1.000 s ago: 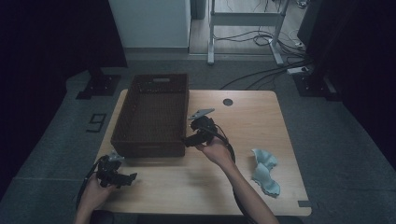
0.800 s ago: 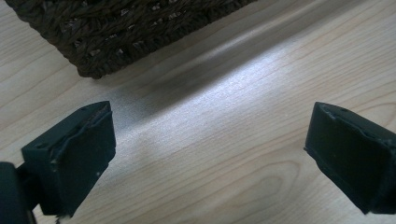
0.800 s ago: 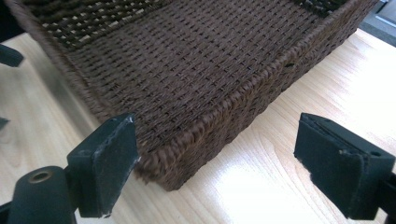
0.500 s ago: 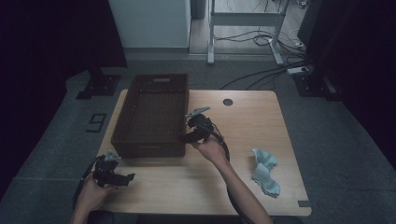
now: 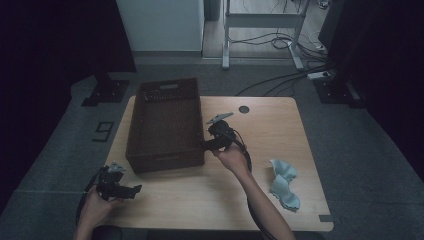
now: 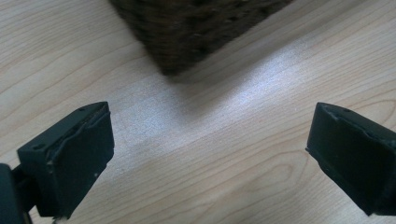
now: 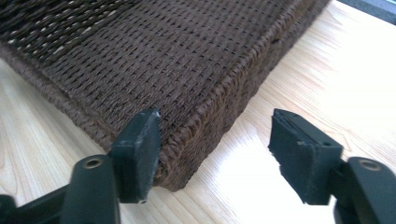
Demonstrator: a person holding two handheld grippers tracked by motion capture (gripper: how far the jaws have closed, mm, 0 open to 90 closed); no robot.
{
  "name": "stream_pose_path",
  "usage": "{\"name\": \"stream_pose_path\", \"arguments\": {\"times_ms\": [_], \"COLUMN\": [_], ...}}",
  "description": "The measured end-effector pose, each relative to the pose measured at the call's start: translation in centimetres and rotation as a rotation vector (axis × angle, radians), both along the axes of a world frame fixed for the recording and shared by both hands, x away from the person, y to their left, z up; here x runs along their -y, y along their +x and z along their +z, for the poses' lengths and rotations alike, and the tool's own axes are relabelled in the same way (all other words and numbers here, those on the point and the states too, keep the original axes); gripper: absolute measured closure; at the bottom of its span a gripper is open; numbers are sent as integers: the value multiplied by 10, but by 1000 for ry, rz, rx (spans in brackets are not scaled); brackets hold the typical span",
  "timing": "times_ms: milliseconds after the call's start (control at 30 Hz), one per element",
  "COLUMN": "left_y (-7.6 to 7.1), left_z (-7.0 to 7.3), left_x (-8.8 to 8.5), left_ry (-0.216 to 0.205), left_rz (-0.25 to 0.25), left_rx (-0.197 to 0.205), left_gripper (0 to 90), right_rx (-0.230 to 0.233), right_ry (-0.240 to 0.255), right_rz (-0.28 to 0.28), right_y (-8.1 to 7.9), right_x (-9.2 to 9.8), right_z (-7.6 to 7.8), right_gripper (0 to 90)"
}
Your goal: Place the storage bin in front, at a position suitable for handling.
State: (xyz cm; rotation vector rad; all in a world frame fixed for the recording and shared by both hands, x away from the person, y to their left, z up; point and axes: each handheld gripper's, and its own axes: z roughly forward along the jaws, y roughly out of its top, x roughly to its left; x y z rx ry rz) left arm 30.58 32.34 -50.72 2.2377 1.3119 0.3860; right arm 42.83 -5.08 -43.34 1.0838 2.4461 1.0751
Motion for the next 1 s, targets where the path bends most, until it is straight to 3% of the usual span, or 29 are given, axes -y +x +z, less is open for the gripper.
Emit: {"name": "stream_pose_path", "arguments": {"times_ms": [267, 533, 1000], "left_y": [-1, 0, 0], "left_z": [0, -1, -1], "left_x": [0, -4, 1], "left_ry": [7, 9, 16], "left_rz": [-4, 1, -5], "left_rx": [3, -10, -13], "left_gripper": [9, 10, 16], "right_rx": [-6, -13, -19], "right_ry": [-30, -27, -37], "right_rz": [-24, -61, -95], "right_y": [3, 6, 3], "right_x": [16, 39, 73], "right_z": [3, 4, 3], "right_gripper": [490, 615, 740]}}
